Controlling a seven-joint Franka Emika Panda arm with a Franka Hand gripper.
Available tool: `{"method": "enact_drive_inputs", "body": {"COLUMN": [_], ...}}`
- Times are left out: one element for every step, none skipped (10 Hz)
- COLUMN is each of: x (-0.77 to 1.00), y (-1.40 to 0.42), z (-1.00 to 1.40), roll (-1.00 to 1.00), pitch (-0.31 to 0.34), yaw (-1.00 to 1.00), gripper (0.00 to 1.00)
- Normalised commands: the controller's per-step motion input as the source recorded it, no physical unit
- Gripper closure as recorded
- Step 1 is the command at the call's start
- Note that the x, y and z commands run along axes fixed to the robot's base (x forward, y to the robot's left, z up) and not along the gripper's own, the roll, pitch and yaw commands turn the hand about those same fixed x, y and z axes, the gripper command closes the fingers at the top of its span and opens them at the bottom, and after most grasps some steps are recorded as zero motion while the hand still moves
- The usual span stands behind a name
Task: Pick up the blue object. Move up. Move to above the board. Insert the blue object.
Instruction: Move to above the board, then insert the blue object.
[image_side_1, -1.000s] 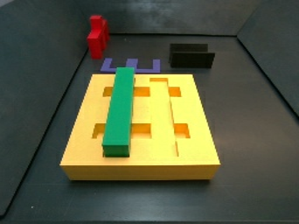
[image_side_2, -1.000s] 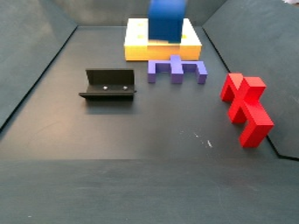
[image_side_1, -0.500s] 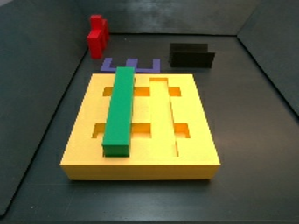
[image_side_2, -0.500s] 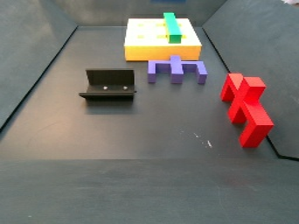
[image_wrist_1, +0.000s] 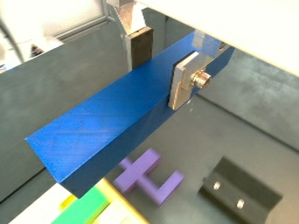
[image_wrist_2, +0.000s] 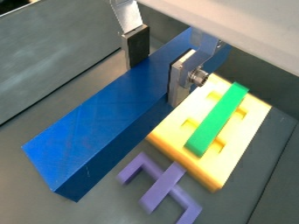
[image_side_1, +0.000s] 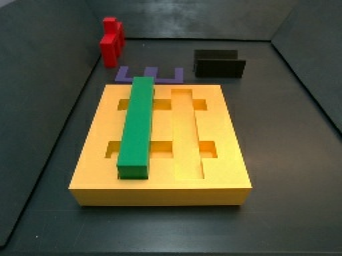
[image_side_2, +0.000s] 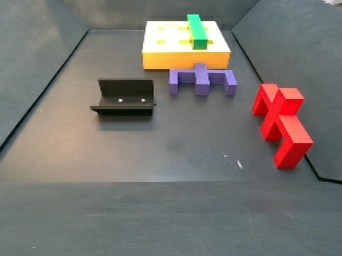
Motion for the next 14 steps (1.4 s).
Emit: {"method": "enact_drive_inputs", "body": {"x": [-0.04,-0.03,-0.01,0.04,0.06,0.08,0.06,0.35,0.43,0.52,0.51,0.48,0.34,0.13], "y": [-1.4,-1.4,-1.4,-0.79,-0.54,-0.27,-0.19,0.0,-0.01,-0.06,-0.08,-0.05,-0.06,-0.07], "z": [0.19,0.21,0.21,0.13,0.09,0.05,0.05,-1.0,-1.0,-1.0,-1.0,-1.0,-1.0,-1.0], "roll": [0.0,0.02,0.0,0.01,0.01,0.02,0.03,0.02,0.02,0.02,0.02,0.01,0.04,0.1], "pitch": [0.06,0.079,0.097,0.129,0.139,0.144,0.136,-0.006,-0.007,-0.009,-0.009,-0.001,-0.003,-0.006], "yaw": [0.03,0.02,0.01,0.01,0.01,0.01,0.01,0.0,0.0,0.0,0.0,0.05,0.13,0.22], "gripper": [1.0,1.0,1.0,1.0,1.0,1.0,1.0,1.0,1.0,1.0,1.0,1.0,1.0,1.0]}}
